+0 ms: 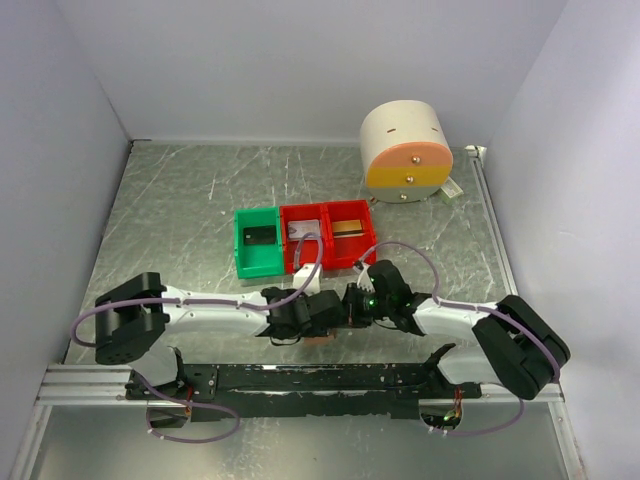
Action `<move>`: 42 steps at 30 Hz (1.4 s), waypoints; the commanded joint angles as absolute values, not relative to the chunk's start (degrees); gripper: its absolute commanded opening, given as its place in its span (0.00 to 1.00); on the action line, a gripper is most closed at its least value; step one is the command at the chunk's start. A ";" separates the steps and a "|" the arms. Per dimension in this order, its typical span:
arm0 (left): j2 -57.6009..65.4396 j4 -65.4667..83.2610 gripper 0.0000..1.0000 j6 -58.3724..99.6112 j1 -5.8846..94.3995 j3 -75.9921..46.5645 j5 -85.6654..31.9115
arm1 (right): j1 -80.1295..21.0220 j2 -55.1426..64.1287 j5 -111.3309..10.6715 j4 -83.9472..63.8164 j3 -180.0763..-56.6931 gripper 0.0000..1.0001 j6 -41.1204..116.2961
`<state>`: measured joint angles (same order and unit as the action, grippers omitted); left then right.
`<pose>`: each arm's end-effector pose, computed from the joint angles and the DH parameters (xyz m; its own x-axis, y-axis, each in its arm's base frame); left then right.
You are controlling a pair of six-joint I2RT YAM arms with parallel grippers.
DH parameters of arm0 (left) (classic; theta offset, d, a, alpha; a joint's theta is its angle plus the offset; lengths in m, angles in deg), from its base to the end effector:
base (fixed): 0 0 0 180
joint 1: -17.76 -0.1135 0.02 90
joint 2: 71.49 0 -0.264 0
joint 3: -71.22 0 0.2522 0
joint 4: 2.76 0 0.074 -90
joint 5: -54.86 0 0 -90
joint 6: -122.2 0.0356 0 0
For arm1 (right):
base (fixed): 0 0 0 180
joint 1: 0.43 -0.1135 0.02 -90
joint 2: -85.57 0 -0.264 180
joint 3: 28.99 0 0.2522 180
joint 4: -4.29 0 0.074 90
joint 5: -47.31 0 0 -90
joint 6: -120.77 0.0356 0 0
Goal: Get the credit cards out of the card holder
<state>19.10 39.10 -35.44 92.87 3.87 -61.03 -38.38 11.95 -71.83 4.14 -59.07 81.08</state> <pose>0.0919 -0.2851 0.1818 -0.8490 -0.0446 -0.5264 0.0972 0.9662 -0.2387 0.1505 0.1393 0.1205 -0.9748 0.0921 -0.2030 -0.1012 0.6285 0.7712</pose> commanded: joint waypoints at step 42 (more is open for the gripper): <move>28.12 43.88 0.24 -38.03 91.76 -1.71 -67.56 | -38.73 12.46 -71.60 2.32 -58.64 0.00 78.52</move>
